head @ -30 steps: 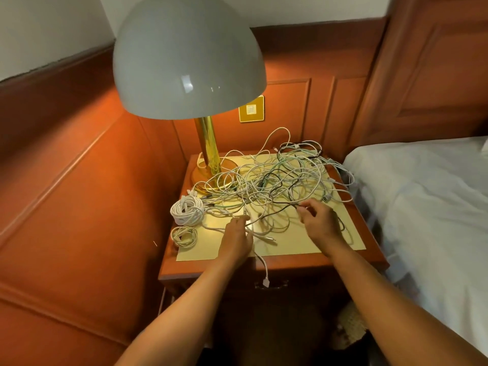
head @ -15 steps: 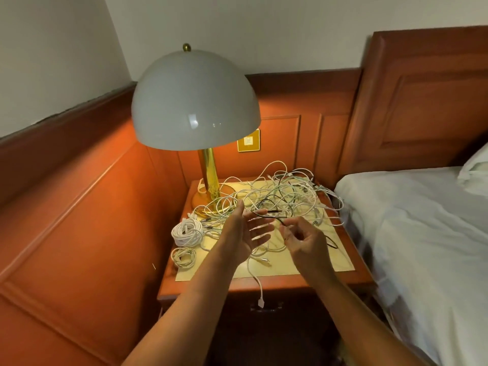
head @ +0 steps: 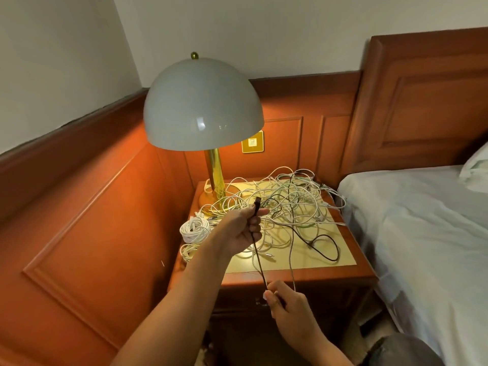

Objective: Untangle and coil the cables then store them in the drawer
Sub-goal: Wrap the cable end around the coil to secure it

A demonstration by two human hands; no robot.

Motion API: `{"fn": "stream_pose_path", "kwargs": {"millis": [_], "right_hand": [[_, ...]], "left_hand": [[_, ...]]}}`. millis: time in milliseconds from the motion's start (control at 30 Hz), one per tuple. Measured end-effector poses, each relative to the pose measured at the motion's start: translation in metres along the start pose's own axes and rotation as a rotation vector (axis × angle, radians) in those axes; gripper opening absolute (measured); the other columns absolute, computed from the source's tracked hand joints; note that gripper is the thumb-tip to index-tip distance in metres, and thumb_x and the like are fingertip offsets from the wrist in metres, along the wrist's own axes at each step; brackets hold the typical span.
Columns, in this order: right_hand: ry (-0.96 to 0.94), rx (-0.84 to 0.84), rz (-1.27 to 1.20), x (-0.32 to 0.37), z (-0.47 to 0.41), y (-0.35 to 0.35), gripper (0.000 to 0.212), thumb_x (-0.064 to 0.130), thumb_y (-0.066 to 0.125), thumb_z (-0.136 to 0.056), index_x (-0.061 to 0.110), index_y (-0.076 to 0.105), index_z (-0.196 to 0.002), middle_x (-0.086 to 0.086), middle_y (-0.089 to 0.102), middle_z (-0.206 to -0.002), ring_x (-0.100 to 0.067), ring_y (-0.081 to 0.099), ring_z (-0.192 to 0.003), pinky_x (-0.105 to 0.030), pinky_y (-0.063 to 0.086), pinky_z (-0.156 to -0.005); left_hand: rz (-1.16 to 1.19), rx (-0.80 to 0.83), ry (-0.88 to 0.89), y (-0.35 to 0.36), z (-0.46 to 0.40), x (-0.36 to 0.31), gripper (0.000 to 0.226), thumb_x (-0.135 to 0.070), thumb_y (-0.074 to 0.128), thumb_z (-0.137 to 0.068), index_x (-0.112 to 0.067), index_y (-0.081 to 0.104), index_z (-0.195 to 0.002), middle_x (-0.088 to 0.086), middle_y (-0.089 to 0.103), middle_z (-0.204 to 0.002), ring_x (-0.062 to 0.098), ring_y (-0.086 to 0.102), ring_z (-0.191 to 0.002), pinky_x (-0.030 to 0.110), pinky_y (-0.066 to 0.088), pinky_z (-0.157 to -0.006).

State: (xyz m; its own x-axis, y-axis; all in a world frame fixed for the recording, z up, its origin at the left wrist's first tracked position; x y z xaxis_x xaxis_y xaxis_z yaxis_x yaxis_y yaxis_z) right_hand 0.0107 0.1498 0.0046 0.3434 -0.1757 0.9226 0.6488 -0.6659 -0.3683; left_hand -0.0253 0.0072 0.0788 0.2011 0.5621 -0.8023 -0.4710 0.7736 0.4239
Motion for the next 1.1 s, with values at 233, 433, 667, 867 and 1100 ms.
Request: {"fn": "stream_pose_path", "kwargs": {"millis": [233, 433, 667, 867, 1100], "right_hand": [[0.255, 0.143, -0.255, -0.007, 0.015, 0.018, 0.029, 0.033, 0.046, -0.101, 0.01, 0.064, -0.094, 0.001, 0.058, -0.062, -0.01, 0.046, -0.05, -0.021, 0.036, -0.047], [0.38, 0.189, -0.36, -0.022, -0.005, 0.011, 0.028, 0.026, 0.047, -0.101, 0.009, 0.069, -0.099, -0.006, 0.058, -0.063, -0.015, 0.04, -0.045, -0.026, 0.031, -0.043], [0.483, 0.162, -0.291, -0.031, -0.033, 0.009, 0.034, 0.03, 0.046, -0.102, 0.003, 0.066, -0.098, 0.002, 0.041, -0.051, -0.008, 0.031, -0.041, -0.023, 0.023, -0.041], [0.383, 0.141, -0.049, -0.012, -0.092, -0.034, 0.024, 0.019, 0.052, -0.1, 0.008, 0.067, -0.085, -0.002, 0.044, -0.063, -0.011, 0.038, -0.052, -0.026, 0.034, -0.05], [0.021, -0.001, 0.77, 0.1, -0.163, -0.098, 0.054, 0.062, 0.068, -0.076, 0.01, 0.058, -0.068, -0.001, 0.051, -0.062, -0.015, 0.045, -0.058, -0.029, 0.033, -0.055]], "left_hand": [[0.038, 0.018, 0.011, -0.007, 0.011, 0.012, 0.027, -0.022, 0.038, -0.104, -0.012, 0.053, -0.084, 0.001, 0.05, -0.061, 0.011, 0.045, -0.051, 0.022, 0.04, -0.048], [-0.089, 0.002, 0.079, -0.007, 0.027, 0.009, 0.026, -0.03, 0.038, -0.104, -0.017, 0.053, -0.087, 0.0, 0.055, -0.061, 0.013, 0.053, -0.049, 0.028, 0.044, -0.058], [-0.034, -0.002, 0.017, -0.011, 0.034, 0.016, 0.04, -0.026, 0.036, -0.104, -0.007, 0.061, -0.079, -0.002, 0.046, -0.052, 0.005, 0.031, -0.036, 0.018, 0.022, -0.038], [-0.017, 0.105, 0.125, -0.009, 0.045, -0.003, 0.032, -0.018, 0.042, -0.102, -0.004, 0.06, -0.079, 0.004, 0.058, -0.056, 0.012, 0.054, -0.046, 0.022, 0.044, -0.049], [-0.559, 0.14, 0.334, 0.007, 0.052, -0.02, 0.034, -0.023, 0.045, -0.102, -0.004, 0.061, -0.078, 0.008, 0.064, -0.054, 0.015, 0.06, -0.045, 0.023, 0.049, -0.051]]}}
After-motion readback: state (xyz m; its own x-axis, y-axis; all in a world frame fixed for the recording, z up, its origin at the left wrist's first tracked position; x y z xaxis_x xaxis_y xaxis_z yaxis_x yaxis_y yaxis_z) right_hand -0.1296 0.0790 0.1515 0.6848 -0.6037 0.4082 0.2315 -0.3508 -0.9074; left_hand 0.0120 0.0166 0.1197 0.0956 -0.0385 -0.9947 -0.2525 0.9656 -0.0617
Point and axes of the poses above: each hand's wrist, its own z-axis away from the middle knuckle, its own y-axis out of the palm, x = y × z, the point moved 9 cm from there along -z, towards the middle knuckle
